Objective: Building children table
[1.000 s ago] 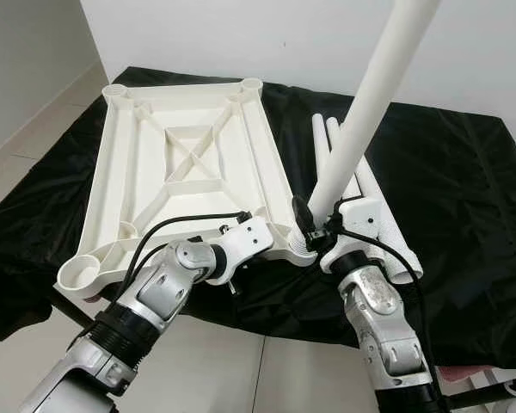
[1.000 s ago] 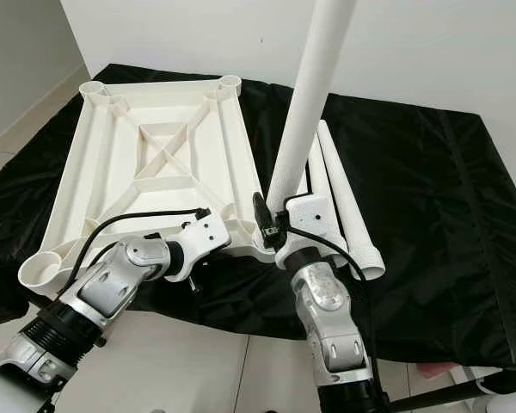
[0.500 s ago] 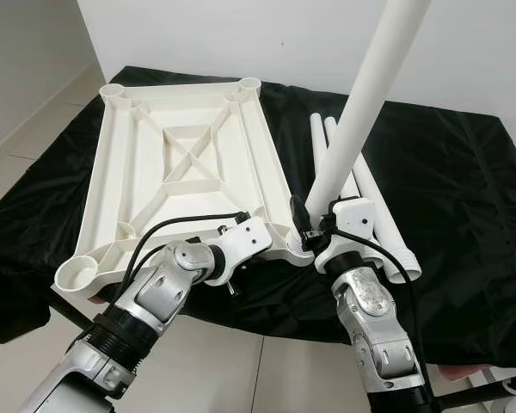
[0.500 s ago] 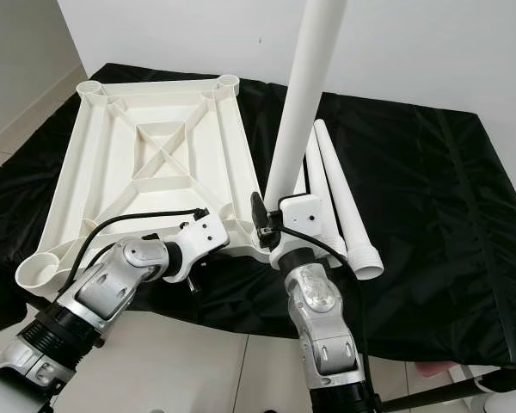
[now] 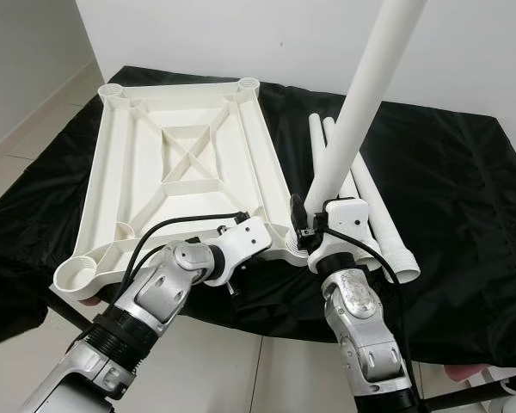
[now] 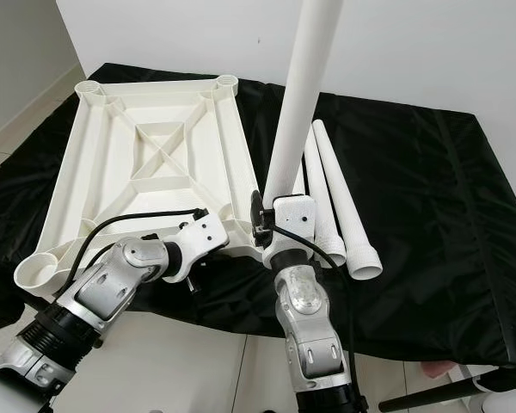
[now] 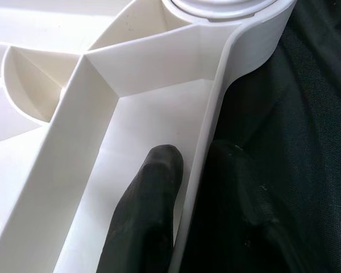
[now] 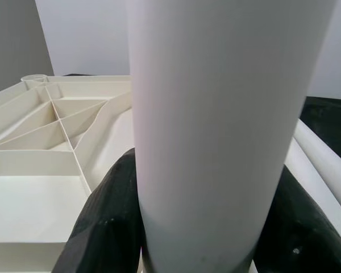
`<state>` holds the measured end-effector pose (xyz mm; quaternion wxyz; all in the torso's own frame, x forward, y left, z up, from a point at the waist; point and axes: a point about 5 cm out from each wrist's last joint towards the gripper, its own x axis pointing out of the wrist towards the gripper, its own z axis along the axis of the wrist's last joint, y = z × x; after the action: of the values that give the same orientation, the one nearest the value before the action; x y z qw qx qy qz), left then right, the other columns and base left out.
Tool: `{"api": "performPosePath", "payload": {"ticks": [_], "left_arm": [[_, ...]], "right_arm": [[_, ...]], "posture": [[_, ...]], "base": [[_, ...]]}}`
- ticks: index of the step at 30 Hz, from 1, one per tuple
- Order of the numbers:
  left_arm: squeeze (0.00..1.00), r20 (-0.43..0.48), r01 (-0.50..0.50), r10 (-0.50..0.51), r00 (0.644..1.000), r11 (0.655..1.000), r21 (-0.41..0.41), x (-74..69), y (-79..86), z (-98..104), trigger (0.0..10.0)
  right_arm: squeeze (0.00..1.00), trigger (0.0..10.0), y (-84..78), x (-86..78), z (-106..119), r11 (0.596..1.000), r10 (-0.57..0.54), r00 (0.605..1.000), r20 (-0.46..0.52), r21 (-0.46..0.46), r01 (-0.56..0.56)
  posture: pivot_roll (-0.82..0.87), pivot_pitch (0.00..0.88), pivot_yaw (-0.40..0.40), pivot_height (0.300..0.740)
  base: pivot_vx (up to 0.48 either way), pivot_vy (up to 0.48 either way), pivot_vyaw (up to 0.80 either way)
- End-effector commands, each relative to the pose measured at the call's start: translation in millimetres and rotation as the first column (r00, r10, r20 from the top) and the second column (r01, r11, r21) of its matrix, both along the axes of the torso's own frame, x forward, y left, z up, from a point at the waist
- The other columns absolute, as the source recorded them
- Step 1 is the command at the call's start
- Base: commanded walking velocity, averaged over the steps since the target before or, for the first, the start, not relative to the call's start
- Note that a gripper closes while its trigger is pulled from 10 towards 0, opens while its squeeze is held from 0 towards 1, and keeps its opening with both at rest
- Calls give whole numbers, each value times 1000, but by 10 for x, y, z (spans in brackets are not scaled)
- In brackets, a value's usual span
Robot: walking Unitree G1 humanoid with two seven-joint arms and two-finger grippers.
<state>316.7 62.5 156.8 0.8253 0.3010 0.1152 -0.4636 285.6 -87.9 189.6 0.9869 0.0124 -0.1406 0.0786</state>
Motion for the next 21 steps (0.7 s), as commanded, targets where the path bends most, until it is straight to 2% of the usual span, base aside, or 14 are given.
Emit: {"api": "performPosePath", "payload": {"ticks": [1,11,21], "left_arm": [[0,-49,73,-73,996,997,11,-91,-99,-84,10000],[0,-48,67,-67,997,998,11,-79,-92,-74,10000],[0,-48,70,-69,996,997,11,-80,-95,-73,10000]], "right_arm": [[0,10000,93,-20,-175,1000,6,996,-90,9,-5],[0,10000,143,-34,-166,1000,-17,996,-85,5,17],[0,10000,91,-37,-172,999,-27,996,-90,17,29]], "posture": [[-102,153,-10,740],[-99,157,-11,740],[-106,159,-8,740]], "base": [[0,0,0],[0,0,0],[0,0,0]]}}
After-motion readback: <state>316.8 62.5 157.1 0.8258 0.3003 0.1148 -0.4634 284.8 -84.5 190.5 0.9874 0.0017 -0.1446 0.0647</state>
